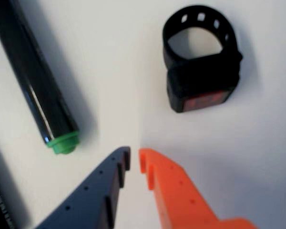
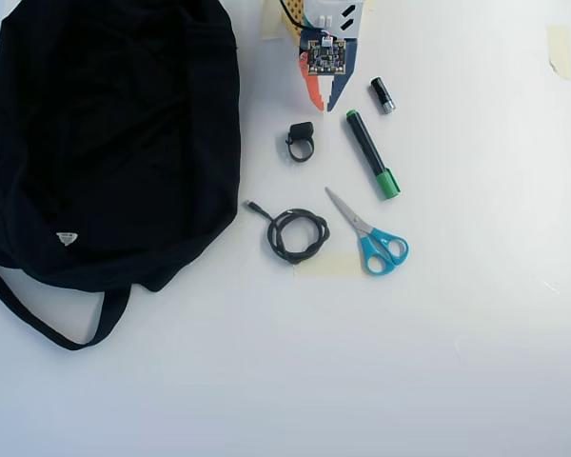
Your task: Put the bike light into the black bag
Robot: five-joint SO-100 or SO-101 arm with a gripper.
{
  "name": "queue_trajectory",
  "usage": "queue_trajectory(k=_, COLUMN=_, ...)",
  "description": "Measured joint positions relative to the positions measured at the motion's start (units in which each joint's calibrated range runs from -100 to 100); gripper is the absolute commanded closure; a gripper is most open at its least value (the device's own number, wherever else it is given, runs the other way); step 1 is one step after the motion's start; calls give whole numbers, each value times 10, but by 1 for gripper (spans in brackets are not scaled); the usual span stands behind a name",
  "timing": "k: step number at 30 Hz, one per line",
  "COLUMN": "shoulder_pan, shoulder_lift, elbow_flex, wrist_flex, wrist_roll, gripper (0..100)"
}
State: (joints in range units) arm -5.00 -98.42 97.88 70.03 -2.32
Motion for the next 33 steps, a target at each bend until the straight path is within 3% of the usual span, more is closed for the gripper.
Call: queue_trajectory(k=33, shoulder_pan=0, shoulder_lift=0, elbow_flex=-5, wrist_flex=0, wrist_roll=1, gripper=98)
